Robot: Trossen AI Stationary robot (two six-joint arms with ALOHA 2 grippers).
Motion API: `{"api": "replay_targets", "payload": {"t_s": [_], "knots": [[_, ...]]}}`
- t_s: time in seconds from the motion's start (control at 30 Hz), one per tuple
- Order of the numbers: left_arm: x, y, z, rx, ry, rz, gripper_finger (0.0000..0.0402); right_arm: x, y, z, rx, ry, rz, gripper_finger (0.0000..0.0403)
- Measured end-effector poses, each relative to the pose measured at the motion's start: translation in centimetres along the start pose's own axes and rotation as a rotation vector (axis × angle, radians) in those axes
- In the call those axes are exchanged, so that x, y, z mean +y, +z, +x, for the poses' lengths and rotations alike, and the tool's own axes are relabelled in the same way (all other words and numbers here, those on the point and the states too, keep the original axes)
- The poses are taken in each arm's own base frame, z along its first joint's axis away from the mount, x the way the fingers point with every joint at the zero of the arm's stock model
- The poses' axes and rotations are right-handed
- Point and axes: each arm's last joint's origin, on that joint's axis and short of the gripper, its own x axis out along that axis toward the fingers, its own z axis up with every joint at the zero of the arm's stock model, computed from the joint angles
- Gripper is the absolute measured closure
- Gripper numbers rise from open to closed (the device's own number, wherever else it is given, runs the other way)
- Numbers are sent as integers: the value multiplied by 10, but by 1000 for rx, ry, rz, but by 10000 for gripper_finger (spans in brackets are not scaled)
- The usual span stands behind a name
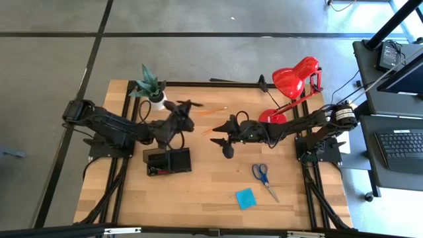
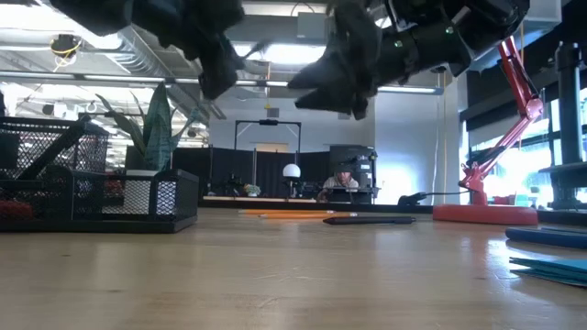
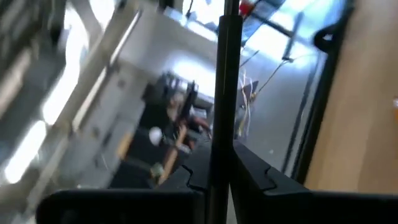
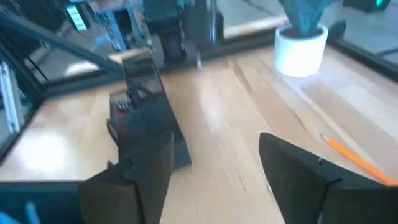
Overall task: Pick and place office supplies into organizer
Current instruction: Put the bottom black pen into the back left compartment of the desk organizer
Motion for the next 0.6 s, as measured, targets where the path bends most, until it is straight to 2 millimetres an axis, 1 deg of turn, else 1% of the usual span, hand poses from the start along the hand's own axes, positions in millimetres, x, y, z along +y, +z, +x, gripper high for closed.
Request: {"api": "replay_targets", "payload": {"t_s": [0.07, 0.13, 0.27, 0.37, 0.43, 0.53, 0.6], "knots": [[5, -1, -4, 26, 12, -118, 373, -1, -4, 0, 42, -10, -7, 165], [11, -2, -11, 18, -8, -184, 373, -1, -5, 0, 54, -13, -9, 165], [27, -10, -29, -47, -120, -324, 374, -3, -10, 0, 99, -24, -25, 164], [41, -22, -42, -118, -322, -474, 373, -4, -10, 0, 107, -28, -67, 164], [51, -32, -50, -158, -524, -584, 373, -5, -11, 0, 118, -32, -94, 164], [61, -44, -60, -178, -812, -724, 368, -8, -10, 0, 118, -37, -117, 164], [66, -50, -65, -173, -930, -784, 367, -10, -11, 0, 125, -45, -124, 164]]}}
